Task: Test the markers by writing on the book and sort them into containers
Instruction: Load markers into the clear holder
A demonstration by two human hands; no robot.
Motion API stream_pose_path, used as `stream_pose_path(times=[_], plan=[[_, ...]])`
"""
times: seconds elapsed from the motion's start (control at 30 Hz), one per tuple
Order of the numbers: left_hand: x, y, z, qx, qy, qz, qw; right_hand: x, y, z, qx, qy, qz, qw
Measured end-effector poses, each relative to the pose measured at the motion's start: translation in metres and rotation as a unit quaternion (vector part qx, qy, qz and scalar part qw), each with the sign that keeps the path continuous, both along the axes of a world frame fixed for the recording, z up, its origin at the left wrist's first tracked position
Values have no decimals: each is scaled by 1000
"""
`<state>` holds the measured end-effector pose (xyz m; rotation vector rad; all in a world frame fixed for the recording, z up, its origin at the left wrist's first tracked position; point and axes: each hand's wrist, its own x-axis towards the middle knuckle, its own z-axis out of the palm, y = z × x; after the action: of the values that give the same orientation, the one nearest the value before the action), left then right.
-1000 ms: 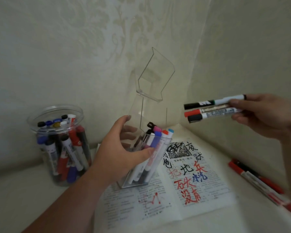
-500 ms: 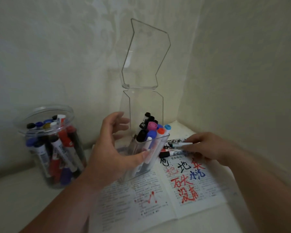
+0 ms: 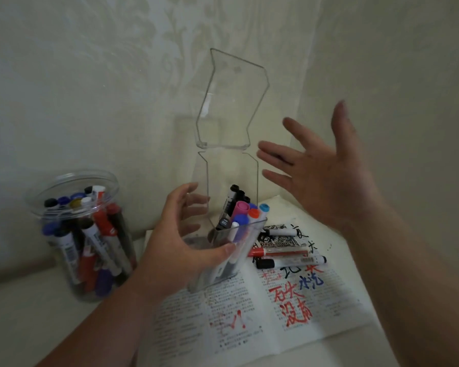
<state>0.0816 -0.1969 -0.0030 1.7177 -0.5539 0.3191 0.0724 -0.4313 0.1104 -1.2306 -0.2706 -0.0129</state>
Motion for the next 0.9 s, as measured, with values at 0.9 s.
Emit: stream_pose_path(times=[0.9], plan=[[-13,-1,9,-81,84,-65,991,-12,24,-43,-196,-89,-5,976]])
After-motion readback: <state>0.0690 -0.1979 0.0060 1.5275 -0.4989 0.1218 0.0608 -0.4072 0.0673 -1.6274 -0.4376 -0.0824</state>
